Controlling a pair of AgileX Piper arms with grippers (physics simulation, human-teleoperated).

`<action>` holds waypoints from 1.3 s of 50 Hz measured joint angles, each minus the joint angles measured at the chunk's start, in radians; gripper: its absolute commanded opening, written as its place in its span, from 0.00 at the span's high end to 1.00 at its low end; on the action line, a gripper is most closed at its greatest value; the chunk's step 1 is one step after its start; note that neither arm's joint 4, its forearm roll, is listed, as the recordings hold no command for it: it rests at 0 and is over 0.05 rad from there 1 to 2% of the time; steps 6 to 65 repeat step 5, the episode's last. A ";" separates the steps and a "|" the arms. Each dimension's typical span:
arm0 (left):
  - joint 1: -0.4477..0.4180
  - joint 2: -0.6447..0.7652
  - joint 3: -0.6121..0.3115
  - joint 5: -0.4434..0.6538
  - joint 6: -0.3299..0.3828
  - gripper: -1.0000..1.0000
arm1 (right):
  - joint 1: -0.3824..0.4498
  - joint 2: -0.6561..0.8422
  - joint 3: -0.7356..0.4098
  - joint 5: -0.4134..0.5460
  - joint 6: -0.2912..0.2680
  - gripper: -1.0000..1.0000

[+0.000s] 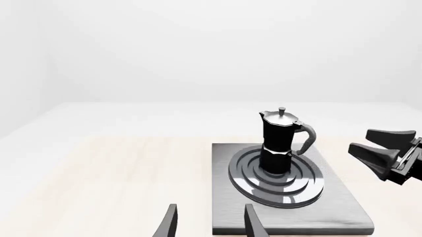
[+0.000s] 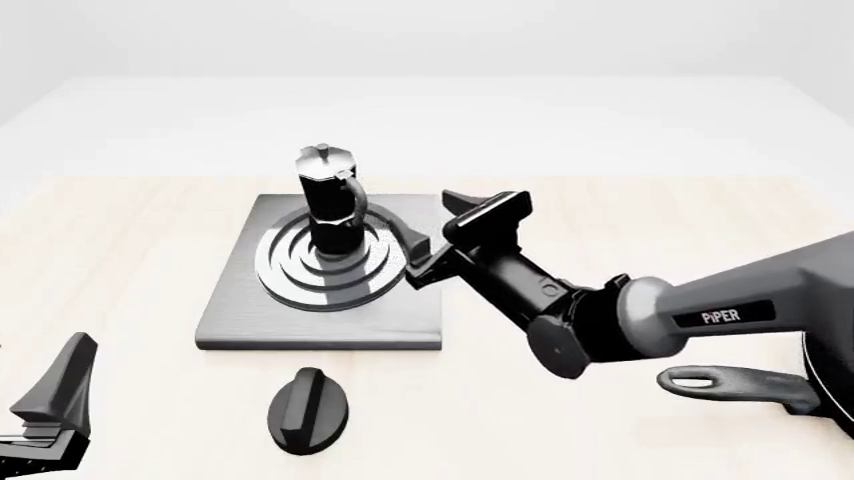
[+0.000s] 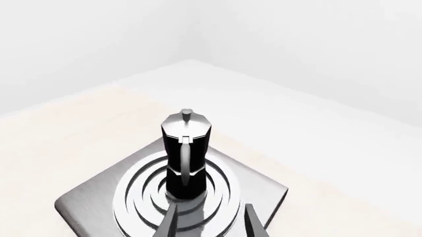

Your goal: Put the moka pot on the stove.

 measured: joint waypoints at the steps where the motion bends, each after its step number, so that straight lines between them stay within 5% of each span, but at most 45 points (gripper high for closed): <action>1: 0.000 0.000 0.000 0.000 0.000 0.00 | -0.002 -0.003 0.006 -0.002 0.000 0.00; 65: 0.000 0.000 0.000 0.000 0.000 0.00 | -0.012 -0.014 0.028 -0.012 0.002 0.00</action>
